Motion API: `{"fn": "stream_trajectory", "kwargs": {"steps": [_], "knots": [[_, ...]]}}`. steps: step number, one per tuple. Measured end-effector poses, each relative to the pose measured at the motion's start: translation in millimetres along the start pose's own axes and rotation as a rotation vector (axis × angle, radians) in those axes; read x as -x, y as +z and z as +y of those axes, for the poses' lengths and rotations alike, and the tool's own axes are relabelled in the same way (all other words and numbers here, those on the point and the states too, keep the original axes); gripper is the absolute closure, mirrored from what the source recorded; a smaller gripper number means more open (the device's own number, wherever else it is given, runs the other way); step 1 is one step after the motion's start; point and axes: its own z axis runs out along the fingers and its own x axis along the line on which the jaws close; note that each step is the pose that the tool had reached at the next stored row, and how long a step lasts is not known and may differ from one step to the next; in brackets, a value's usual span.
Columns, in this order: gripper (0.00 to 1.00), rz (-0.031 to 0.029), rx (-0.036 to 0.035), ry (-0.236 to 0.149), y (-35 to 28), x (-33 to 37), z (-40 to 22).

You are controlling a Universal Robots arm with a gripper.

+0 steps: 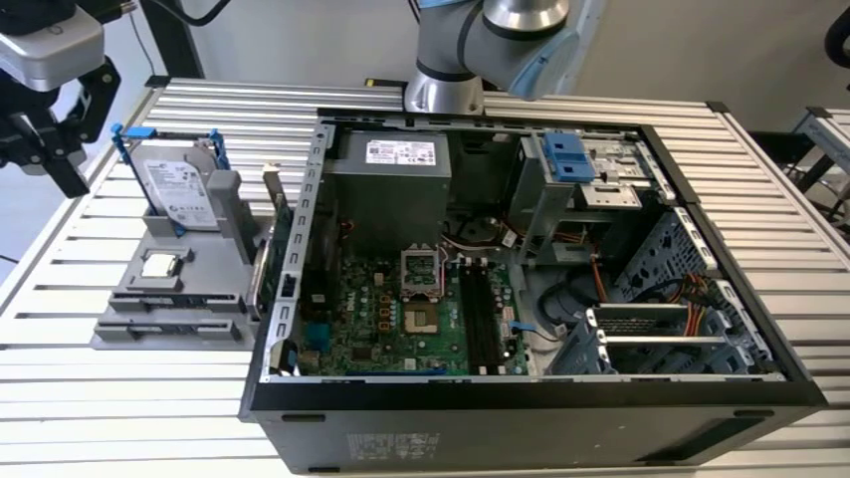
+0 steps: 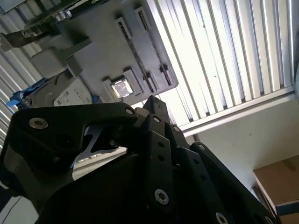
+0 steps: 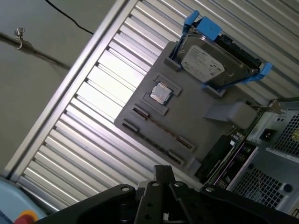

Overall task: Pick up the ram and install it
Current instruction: 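Pick up the ram and move it above insertion slot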

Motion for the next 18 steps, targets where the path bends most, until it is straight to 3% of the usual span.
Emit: {"fn": "stream_trajectory", "kwargs": {"steps": [18], "knots": [[1.0,0.0093,-0.0044,-0.173,-0.4,0.0,0.0]]}}
